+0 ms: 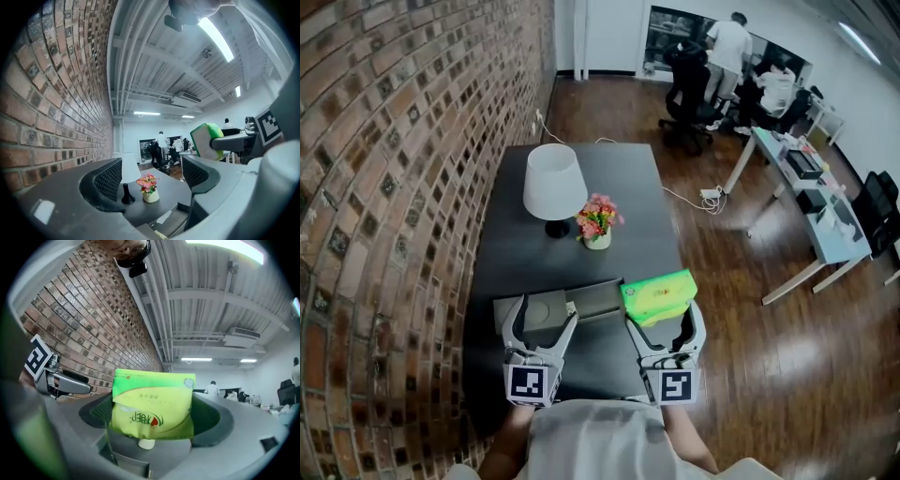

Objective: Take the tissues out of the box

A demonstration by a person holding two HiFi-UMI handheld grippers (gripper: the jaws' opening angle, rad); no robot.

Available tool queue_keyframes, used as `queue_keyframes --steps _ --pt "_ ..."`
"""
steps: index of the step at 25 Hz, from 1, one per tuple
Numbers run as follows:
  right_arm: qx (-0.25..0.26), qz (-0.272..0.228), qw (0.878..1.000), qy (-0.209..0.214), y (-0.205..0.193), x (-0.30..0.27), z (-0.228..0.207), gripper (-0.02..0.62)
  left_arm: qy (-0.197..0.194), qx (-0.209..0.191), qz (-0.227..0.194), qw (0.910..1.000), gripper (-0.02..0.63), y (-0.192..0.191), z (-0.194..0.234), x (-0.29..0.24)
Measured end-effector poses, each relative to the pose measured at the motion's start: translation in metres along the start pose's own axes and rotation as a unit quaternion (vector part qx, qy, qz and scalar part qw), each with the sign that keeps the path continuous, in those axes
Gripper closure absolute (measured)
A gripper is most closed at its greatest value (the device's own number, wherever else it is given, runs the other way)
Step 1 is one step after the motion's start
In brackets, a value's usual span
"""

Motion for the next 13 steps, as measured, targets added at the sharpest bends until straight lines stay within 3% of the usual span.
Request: queue_keyframes --steps 13 --pt "-0.020 0.014 1.000 0.016 -0.010 0.000 -0.015 0.084 0.031 0.005 -0.005 0.9995 0.230 -0.001 -0.007 0.000"
Point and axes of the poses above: the fingertips, and each gripper's own axes: x backward along the fingers, z to its left, y out of its top, the point moved 4 cm from there along x, backward along the fingers, and after that the axes turned 9 degrees about y, right-handed, at the moved point
